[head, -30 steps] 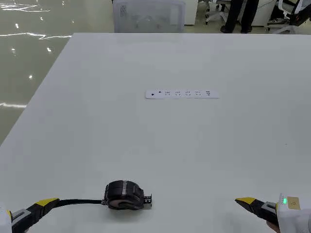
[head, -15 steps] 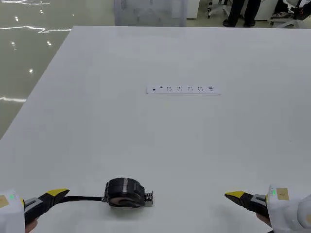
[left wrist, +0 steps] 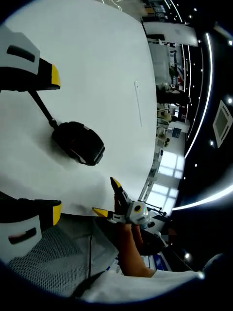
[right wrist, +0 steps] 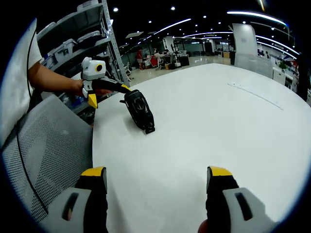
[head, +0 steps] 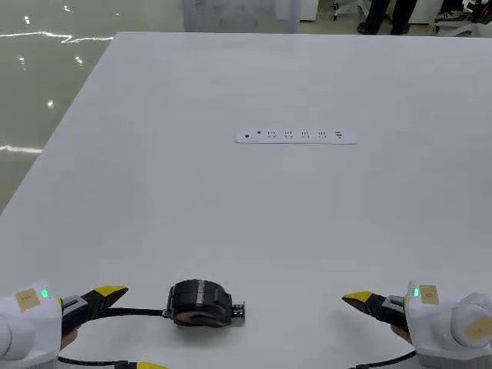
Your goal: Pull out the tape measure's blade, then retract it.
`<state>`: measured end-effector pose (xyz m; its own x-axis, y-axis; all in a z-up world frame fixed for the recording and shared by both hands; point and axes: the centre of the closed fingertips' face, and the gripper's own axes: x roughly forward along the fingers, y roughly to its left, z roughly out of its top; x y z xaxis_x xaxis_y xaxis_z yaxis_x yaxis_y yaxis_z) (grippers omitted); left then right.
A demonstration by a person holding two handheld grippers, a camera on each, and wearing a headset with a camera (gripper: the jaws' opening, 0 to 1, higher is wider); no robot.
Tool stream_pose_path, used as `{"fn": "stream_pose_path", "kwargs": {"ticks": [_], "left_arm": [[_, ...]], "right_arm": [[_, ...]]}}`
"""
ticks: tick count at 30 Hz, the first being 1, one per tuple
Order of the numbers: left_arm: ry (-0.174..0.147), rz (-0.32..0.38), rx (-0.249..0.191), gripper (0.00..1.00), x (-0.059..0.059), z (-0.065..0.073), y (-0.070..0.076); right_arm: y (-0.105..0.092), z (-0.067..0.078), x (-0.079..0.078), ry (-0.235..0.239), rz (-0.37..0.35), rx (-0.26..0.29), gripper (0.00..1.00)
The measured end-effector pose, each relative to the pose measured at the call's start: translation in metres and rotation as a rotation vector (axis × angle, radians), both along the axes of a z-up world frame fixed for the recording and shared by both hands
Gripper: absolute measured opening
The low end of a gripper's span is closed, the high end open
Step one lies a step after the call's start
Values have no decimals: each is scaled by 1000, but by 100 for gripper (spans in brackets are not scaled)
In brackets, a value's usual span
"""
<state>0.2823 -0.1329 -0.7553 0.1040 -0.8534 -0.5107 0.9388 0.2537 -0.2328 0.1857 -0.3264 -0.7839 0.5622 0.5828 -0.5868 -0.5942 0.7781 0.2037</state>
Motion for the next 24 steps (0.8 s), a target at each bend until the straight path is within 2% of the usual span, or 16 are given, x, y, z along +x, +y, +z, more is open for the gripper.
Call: {"fn": "stream_pose_path", "kwargs": {"ticks": [11,15,24], "left_arm": [[13,-61,19,80,7,-11,-11],[0,-91,33,73,9,-18,-15],[-18,-130,38,63,13,-22,-22]], "right_arm": [[12,-6,12,1,22,15,83],[16,-7,15,10,30,35,83],[17,-9,19,17,50,29,83]]}}
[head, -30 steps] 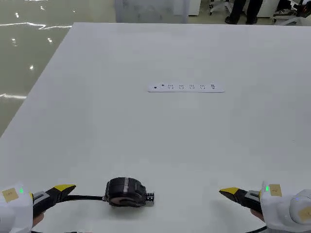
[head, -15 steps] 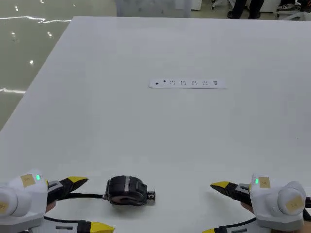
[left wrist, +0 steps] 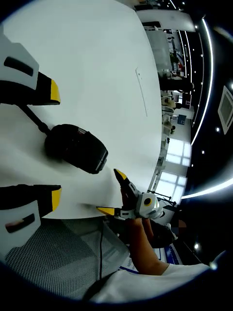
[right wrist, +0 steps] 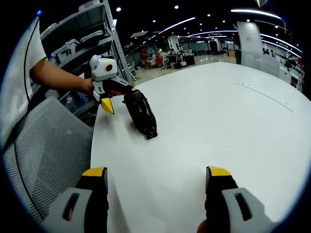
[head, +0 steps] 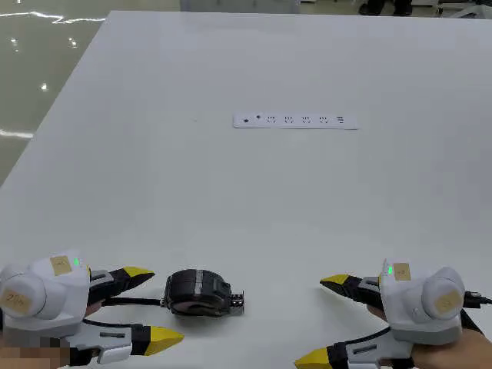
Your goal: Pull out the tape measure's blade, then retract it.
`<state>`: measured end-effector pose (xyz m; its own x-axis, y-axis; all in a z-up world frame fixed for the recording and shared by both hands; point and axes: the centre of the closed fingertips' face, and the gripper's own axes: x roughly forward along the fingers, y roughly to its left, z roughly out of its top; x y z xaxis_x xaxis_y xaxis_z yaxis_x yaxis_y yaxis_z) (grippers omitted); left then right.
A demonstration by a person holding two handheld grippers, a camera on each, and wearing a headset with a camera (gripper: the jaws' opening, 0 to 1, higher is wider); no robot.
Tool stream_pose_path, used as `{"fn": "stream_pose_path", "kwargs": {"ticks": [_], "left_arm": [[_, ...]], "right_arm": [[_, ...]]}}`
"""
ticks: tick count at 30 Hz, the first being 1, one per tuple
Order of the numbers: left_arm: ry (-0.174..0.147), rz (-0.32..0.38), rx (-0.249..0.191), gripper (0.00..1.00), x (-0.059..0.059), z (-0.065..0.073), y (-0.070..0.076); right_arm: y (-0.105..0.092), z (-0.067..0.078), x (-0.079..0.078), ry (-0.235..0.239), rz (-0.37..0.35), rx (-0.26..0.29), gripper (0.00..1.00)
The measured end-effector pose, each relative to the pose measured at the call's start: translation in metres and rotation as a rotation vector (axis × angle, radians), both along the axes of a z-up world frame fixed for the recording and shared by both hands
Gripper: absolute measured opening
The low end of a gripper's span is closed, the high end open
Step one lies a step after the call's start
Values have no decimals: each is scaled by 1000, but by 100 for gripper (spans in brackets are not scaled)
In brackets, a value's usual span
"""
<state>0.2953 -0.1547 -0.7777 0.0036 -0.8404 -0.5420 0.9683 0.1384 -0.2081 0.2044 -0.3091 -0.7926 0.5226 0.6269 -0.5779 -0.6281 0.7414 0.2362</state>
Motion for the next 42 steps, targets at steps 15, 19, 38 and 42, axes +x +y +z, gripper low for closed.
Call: {"fn": "stream_pose_path", "kwargs": {"ticks": [15,19,38,42], "left_arm": [[-13,-60,0,49,4,-1,-15],[-25,-79,2,45,6,-1,-18],[-37,-152,20,32,0,-3,-24],[-38,-162,27,32,0,-4,-24]], "right_arm": [[2,-1,7,1,10,3,83],[3,-1,9,1,13,3,83],[7,-2,13,0,26,12,80],[10,-2,14,-2,35,13,79]]}}
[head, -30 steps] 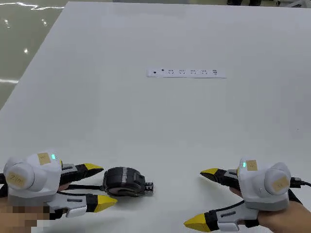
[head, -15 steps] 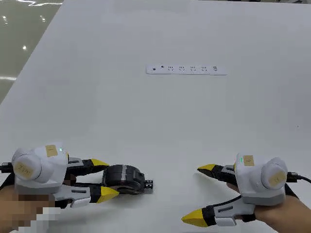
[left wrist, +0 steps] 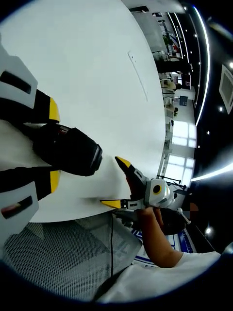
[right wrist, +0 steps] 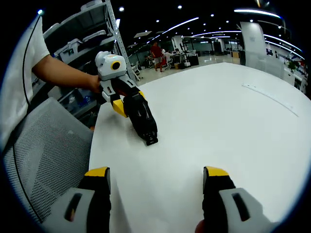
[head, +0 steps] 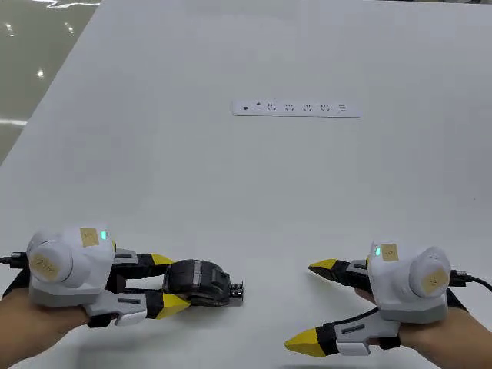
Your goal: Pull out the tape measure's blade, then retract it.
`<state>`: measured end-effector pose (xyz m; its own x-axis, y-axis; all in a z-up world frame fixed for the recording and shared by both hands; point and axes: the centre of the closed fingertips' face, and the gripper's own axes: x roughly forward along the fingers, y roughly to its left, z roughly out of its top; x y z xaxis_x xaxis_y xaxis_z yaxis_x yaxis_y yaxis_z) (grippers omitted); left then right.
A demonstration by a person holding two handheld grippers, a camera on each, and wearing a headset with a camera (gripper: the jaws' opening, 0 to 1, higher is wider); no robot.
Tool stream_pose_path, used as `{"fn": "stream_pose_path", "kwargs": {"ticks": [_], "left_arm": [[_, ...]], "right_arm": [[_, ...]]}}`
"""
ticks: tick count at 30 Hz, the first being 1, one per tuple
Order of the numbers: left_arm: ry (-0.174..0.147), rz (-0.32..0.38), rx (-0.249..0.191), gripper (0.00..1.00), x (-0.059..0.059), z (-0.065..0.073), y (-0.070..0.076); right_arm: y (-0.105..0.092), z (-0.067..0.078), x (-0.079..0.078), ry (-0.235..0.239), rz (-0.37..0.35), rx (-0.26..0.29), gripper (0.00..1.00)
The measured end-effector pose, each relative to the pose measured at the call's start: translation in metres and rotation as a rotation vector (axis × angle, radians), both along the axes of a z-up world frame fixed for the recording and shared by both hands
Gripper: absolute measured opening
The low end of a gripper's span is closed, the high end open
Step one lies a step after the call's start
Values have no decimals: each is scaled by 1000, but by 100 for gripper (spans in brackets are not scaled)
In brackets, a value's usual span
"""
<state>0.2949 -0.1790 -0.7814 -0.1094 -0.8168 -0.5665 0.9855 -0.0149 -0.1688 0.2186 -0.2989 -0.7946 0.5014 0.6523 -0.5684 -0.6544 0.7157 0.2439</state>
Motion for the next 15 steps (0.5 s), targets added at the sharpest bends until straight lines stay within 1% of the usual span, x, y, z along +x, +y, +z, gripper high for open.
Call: {"fn": "stream_pose_path", "kwargs": {"ticks": [3,7,8,9,10,12,13,15], "left_arm": [[0,-8,7,31,0,0,0],[-14,-24,23,31,0,-1,0],[-20,-30,27,31,0,-1,1],[-22,-33,30,31,0,-2,1],[-23,-34,32,30,0,-2,1],[-26,-40,39,30,0,-2,1],[-31,-44,42,30,0,-3,1],[-38,-53,49,30,1,-4,2]], "right_arm": [[2,0,2,-1,6,1,78],[6,1,5,-8,21,4,75],[7,2,6,-15,26,8,73],[9,3,7,-32,38,10,71],[10,4,8,-35,41,7,69],[13,3,10,-43,53,-4,70],[14,2,11,-45,60,-7,69],[17,1,12,-69,86,-25,65]]}}
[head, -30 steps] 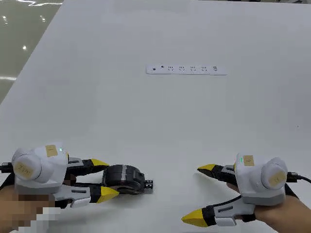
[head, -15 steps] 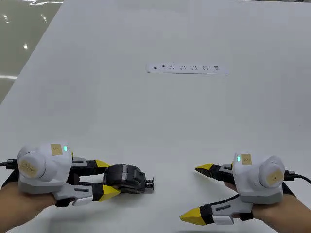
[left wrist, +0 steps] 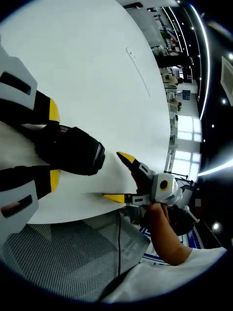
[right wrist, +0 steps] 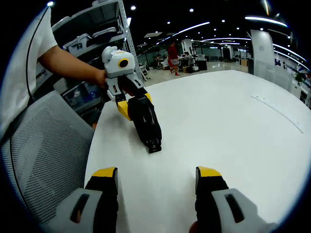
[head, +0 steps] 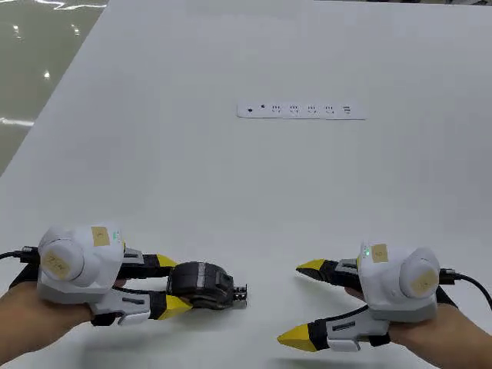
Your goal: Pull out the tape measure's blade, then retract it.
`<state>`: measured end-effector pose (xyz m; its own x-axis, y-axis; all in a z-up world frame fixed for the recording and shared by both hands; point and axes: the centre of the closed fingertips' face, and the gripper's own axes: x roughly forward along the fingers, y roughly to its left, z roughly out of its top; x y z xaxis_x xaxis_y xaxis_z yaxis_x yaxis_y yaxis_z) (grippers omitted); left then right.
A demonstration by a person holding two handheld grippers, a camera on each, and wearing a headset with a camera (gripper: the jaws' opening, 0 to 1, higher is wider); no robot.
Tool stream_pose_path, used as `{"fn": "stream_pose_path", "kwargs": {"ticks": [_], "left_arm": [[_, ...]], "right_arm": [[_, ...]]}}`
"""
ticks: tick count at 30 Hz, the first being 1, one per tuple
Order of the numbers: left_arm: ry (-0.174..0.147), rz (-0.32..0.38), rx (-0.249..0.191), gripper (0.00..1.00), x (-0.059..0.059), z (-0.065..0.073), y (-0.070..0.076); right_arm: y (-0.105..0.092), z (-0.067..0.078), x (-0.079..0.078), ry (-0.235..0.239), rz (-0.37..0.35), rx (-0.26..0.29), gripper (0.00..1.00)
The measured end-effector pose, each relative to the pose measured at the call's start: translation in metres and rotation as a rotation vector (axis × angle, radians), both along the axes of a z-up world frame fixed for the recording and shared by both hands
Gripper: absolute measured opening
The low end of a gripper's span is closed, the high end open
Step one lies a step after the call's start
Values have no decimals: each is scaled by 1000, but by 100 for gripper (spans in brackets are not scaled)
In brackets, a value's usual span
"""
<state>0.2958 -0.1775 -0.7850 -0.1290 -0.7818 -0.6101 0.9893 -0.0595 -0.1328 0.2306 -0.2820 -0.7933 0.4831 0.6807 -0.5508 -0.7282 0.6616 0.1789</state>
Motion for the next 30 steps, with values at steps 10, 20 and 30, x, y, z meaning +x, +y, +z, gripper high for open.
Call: {"fn": "stream_pose_path", "kwargs": {"ticks": [10,20,30], "left_arm": [[-14,-23,23,29,1,-2,1],[-30,-38,40,29,2,-2,1],[-24,-38,49,29,2,-3,1]], "right_arm": [[12,-8,14,-39,38,-23,55],[27,-11,26,-59,86,-24,49],[37,-11,37,-78,100,-13,42]]}}
